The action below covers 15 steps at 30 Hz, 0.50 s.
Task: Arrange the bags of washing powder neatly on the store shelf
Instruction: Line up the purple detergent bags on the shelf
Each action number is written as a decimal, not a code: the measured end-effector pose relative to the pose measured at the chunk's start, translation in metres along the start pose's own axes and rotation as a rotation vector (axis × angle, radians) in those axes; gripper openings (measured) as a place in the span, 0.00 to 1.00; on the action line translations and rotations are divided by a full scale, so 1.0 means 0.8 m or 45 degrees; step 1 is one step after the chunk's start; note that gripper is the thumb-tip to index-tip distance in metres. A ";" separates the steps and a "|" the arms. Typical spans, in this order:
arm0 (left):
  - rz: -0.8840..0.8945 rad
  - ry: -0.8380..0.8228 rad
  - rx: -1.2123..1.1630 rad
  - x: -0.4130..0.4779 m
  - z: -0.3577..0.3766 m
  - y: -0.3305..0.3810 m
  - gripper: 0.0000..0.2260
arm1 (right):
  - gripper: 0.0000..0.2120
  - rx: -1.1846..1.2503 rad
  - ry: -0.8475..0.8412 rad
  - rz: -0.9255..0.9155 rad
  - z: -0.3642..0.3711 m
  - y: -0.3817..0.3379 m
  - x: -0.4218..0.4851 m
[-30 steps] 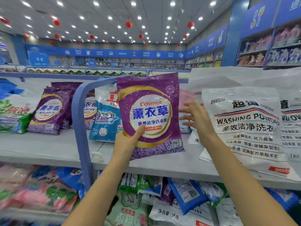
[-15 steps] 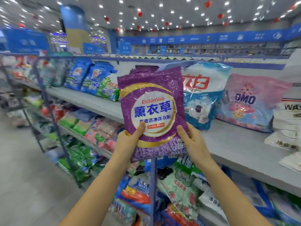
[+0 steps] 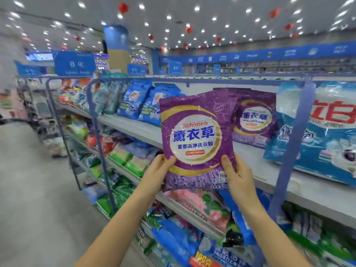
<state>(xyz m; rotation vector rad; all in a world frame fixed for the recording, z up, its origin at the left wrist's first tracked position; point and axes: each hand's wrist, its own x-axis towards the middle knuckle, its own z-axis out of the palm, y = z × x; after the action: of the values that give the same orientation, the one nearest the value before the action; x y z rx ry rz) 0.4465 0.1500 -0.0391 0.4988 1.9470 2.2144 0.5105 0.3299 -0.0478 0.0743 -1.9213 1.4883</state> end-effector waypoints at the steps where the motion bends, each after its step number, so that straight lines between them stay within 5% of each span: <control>1: 0.022 -0.055 0.040 0.016 -0.013 0.001 0.07 | 0.14 -0.001 0.040 0.001 0.012 0.004 0.010; 8: 0.112 -0.378 -0.005 0.133 -0.034 0.025 0.12 | 0.08 -0.148 0.141 0.102 0.034 0.007 0.085; 11: 0.145 -0.424 0.002 0.188 -0.019 0.032 0.09 | 0.15 -0.238 0.133 0.190 0.019 0.019 0.124; 15: 0.104 -0.510 -0.005 0.255 0.007 0.033 0.09 | 0.05 -0.333 0.177 0.203 0.000 0.025 0.171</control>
<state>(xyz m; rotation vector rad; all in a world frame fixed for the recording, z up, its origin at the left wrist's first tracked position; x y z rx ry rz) 0.2603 0.2179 0.0173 0.9523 1.7375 1.9690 0.3979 0.3853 0.0105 -0.2993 -2.0269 1.2909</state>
